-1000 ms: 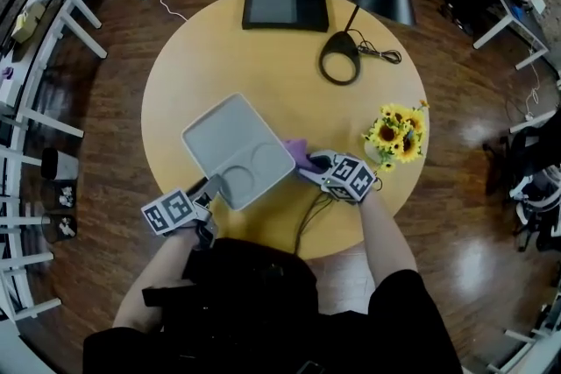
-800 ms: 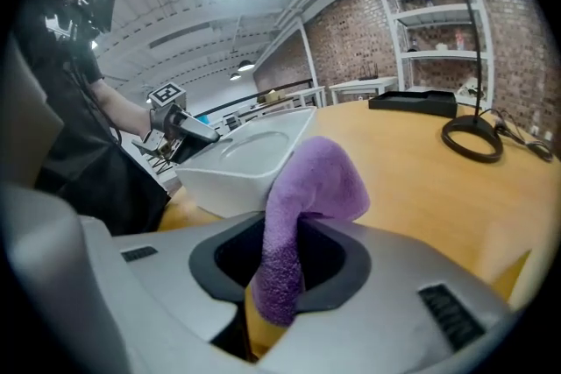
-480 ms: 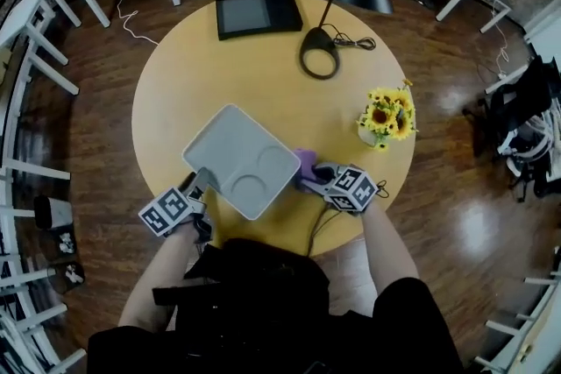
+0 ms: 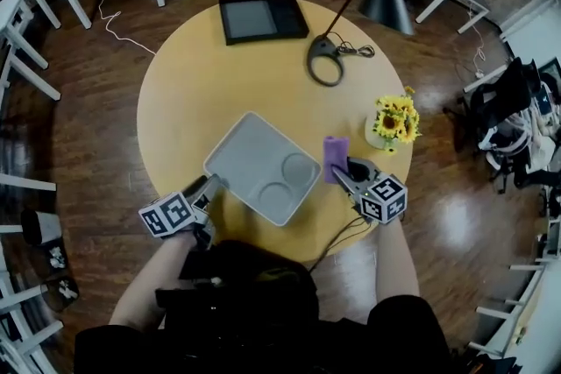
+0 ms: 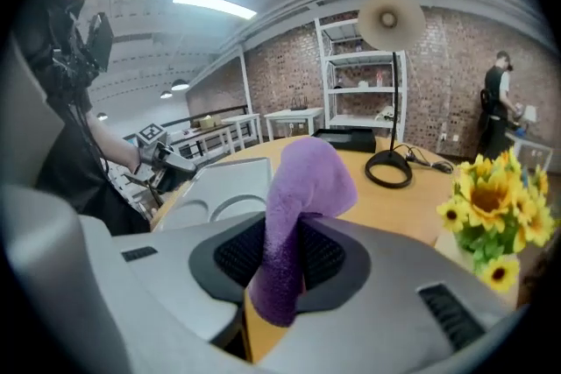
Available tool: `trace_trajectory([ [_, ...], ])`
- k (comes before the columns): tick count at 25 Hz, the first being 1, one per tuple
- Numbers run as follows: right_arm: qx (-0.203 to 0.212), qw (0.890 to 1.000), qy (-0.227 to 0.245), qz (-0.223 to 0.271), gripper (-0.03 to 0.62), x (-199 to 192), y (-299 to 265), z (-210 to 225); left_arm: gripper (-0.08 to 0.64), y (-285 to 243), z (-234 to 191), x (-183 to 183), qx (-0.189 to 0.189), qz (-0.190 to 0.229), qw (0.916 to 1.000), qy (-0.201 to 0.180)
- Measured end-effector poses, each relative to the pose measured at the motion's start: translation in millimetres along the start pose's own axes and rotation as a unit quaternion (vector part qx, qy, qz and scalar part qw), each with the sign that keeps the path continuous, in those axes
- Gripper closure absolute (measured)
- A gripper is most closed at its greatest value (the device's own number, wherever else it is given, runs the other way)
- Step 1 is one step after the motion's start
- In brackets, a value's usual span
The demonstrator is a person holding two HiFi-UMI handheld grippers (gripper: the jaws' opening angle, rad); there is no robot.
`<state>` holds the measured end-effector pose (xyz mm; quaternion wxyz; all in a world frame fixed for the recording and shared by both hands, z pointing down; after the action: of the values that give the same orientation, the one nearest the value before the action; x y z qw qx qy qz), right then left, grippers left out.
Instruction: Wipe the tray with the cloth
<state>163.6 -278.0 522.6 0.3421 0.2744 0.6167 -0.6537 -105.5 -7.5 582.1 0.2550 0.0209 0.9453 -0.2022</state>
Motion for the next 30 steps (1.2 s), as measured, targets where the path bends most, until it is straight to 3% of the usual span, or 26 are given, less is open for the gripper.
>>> trace_trajectory([
  [3,-0.07,0.994,0.058,-0.058,0.502,8.2,-26.5,16.9,0.364,0.2,-2.9,6.3,-0.003,-0.017,0.9999,-0.002],
  [5,-0.086,0.99,0.055,-0.097,0.502,0.6,-48.6,36.2,0.364,-3.1,-3.9,3.5,0.006,-0.017,0.9998,-0.008],
  [9,0.006,0.994,-0.018,-0.111,0.502,-17.9,-81.2,43.0,0.351,-15.7,-2.8,-8.8,0.013,-0.018,0.9998,-0.001],
  [12,0.064,0.989,-0.02,-0.135,0.505,-29.6,-95.4,35.5,0.333,-15.5,-1.5,-8.3,0.016,0.003,0.9999,0.006],
  [16,0.101,0.986,-0.048,-0.124,0.511,-35.0,-94.6,33.0,0.331,-13.7,-1.3,-5.4,0.01,0.019,0.9997,0.01],
  [20,0.113,0.985,-0.036,-0.123,0.512,-42.6,-83.7,6.8,0.285,-33.2,2.4,17.7,-0.006,0.027,0.9996,0.011],
  [23,0.111,0.986,-0.077,-0.101,0.515,-51.8,-71.5,-21.9,0.265,-62.8,5.0,41.3,-0.007,0.003,0.9999,-0.009],
  [26,0.119,0.982,-0.135,-0.06,0.515,-60.1,-61.0,-57.6,0.269,-90.8,9.3,58.9,-0.015,-0.052,0.997,-0.055],
  [30,0.129,0.979,-0.158,-0.029,0.514,-65.2,-59.5,-107.2,0.272,-122.6,21.7,75.6,-0.04,-0.103,0.9898,-0.09],
])
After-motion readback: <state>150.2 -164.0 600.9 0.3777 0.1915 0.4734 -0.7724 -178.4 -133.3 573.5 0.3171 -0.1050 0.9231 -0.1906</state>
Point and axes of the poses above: the fingertips, and each gripper's own axes: y backward along the fingers, z to its right, x out of its top, the point moved 5 cm from there along y, backward along the fingers, and after that the axes turned 1 degree about -z, right-handed, at the moved point
